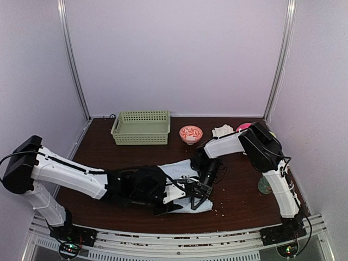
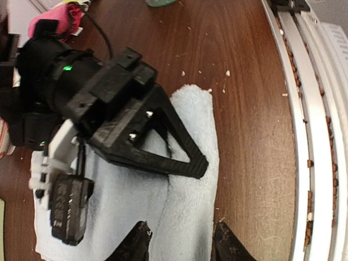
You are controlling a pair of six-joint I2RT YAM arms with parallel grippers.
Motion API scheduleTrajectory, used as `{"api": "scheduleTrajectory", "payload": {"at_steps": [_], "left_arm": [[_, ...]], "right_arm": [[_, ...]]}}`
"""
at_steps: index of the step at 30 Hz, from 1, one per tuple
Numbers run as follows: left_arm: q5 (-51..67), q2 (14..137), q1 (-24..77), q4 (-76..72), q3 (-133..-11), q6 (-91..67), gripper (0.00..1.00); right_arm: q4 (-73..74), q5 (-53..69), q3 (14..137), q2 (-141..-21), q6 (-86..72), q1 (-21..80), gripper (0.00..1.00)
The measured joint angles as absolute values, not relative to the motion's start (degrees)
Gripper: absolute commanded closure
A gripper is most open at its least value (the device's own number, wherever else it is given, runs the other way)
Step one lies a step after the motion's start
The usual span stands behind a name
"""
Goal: Roll the towels
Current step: Roll the towel at the center of the board.
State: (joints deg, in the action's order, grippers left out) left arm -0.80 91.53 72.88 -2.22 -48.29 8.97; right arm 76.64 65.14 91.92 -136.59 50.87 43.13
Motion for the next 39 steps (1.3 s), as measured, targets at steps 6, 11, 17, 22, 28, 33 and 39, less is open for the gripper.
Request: {"api": "scheduleTrajectory", "payload": {"at_steps": [6, 11, 17, 22, 28, 33, 39], "left_arm": [[-4.16, 100.22, 75.07, 0.03, -53.36, 14.46, 0.60], [-5.10, 104.38, 75.18, 1.58, -56.03, 15.59, 0.72], [-5.67, 105.69, 75.35, 1.83, -56.77, 14.70, 0.97], [-5.58, 105.12, 75.37, 1.76, -56.36, 12.38, 1.00], [0.60, 102.85, 72.66, 2.79, -54.68, 6.35, 1.00], [13.82, 102.54, 64.84, 2.63, -53.76, -0.14, 1.00], [33.39, 107.92, 55.37, 3.38, -56.73, -6.63, 1.00]], "right_arm": [[78.28, 64.49, 92.12, -136.84, 50.87, 43.13, 1.00], [78.70, 64.40, 92.12, -136.90, 50.83, 43.13, 1.00], [78.83, 64.05, 92.27, -136.62, 50.39, 43.13, 0.75], [78.15, 60.64, 92.33, -131.72, 49.34, 43.00, 0.64], [77.36, 55.18, 101.06, -119.04, 44.64, 38.48, 0.64], [74.72, 53.04, 105.89, -108.12, 40.88, 34.20, 0.65], [71.07, 54.30, 99.53, -95.35, 41.58, 34.92, 0.63]]}}
